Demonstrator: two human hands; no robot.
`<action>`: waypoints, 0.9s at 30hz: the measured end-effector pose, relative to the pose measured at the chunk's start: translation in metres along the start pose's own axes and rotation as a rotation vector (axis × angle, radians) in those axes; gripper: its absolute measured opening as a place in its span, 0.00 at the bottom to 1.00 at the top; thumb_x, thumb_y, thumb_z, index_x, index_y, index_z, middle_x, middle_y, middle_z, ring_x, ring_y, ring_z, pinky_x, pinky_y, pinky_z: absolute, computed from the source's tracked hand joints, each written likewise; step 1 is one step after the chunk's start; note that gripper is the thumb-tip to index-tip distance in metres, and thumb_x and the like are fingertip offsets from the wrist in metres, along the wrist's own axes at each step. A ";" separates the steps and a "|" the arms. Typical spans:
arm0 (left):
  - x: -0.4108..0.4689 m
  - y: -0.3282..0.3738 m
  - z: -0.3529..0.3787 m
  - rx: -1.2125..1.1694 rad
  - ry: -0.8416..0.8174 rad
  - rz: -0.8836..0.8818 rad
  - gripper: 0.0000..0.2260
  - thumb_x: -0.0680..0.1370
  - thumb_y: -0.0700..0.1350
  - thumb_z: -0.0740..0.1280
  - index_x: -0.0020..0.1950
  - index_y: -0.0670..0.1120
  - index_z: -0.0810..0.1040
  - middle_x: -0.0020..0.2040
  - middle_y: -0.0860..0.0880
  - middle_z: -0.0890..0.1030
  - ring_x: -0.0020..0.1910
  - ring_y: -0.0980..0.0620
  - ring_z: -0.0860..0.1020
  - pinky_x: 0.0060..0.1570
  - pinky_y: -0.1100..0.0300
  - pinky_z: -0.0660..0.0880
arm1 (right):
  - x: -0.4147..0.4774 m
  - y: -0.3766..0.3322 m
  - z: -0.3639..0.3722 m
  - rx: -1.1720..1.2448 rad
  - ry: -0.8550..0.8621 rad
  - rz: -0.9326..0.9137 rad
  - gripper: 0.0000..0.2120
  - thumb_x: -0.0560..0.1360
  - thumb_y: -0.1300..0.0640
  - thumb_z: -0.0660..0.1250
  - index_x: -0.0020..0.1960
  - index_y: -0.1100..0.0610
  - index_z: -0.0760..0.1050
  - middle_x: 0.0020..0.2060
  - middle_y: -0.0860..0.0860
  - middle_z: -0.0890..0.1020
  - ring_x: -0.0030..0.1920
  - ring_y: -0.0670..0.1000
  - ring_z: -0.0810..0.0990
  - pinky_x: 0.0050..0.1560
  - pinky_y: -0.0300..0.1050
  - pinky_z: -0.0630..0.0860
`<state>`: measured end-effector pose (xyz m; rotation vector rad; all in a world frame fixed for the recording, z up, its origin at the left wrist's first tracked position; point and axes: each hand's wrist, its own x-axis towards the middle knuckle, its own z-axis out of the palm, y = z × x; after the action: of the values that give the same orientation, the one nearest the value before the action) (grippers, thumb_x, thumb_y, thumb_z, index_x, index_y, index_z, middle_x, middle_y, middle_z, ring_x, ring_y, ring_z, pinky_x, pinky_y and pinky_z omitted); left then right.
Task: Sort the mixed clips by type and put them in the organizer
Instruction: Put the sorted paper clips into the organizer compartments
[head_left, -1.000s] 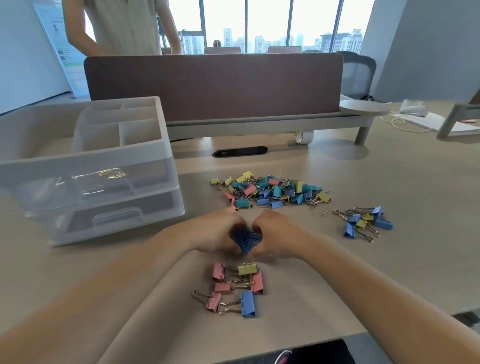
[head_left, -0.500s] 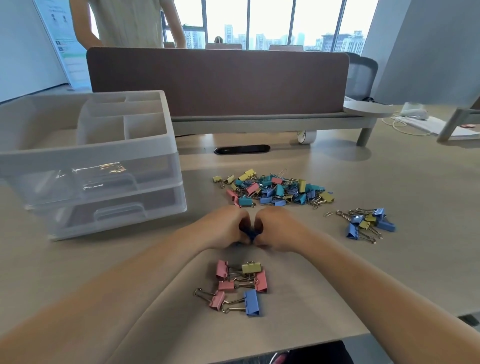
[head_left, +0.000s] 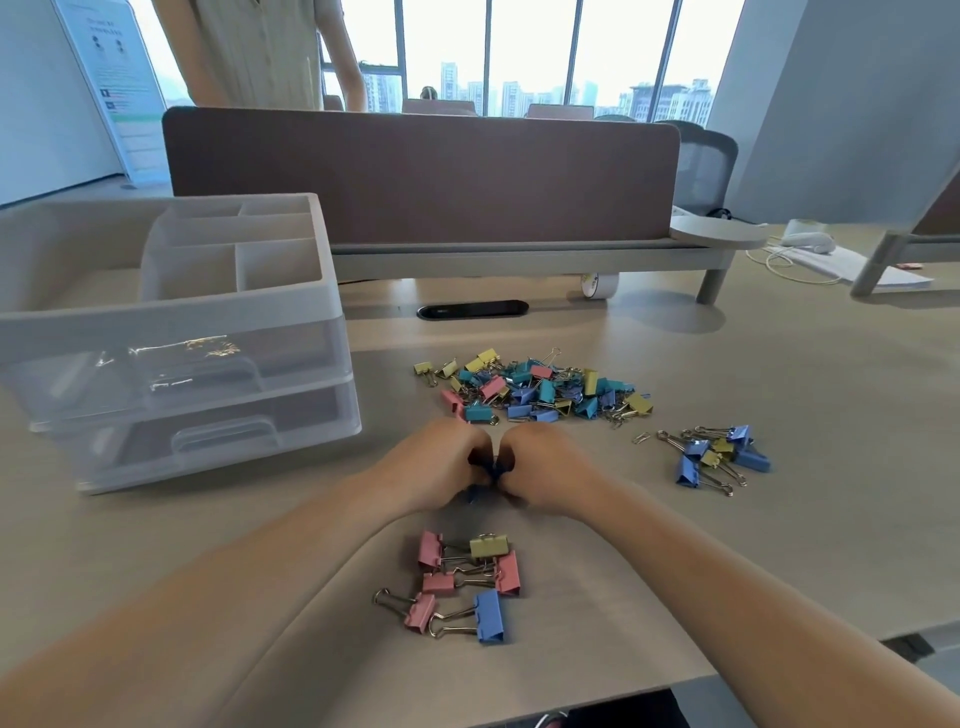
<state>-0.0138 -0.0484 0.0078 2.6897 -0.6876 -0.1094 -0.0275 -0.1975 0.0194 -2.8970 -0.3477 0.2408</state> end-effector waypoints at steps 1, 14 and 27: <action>-0.001 0.000 -0.001 -0.015 0.012 0.007 0.05 0.77 0.42 0.69 0.50 0.47 0.83 0.46 0.49 0.81 0.43 0.52 0.78 0.42 0.57 0.76 | -0.001 0.001 0.000 0.019 0.010 -0.003 0.06 0.75 0.60 0.67 0.50 0.60 0.80 0.43 0.55 0.81 0.42 0.53 0.78 0.36 0.42 0.73; -0.005 -0.002 -0.010 -0.086 0.066 -0.002 0.04 0.77 0.41 0.68 0.47 0.47 0.82 0.39 0.52 0.80 0.36 0.56 0.78 0.34 0.64 0.70 | -0.001 0.009 -0.001 0.133 0.057 -0.020 0.04 0.75 0.58 0.69 0.44 0.51 0.75 0.38 0.44 0.74 0.44 0.48 0.75 0.38 0.39 0.69; -0.015 -0.006 -0.026 -0.207 0.107 -0.046 0.05 0.77 0.44 0.70 0.44 0.44 0.81 0.34 0.49 0.81 0.30 0.55 0.78 0.32 0.65 0.70 | -0.006 0.005 -0.014 0.176 0.081 -0.050 0.10 0.76 0.59 0.69 0.38 0.49 0.74 0.35 0.45 0.78 0.37 0.46 0.78 0.46 0.45 0.79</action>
<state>-0.0199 -0.0284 0.0296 2.4935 -0.5506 -0.0447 -0.0298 -0.2065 0.0327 -2.7115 -0.3655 0.1375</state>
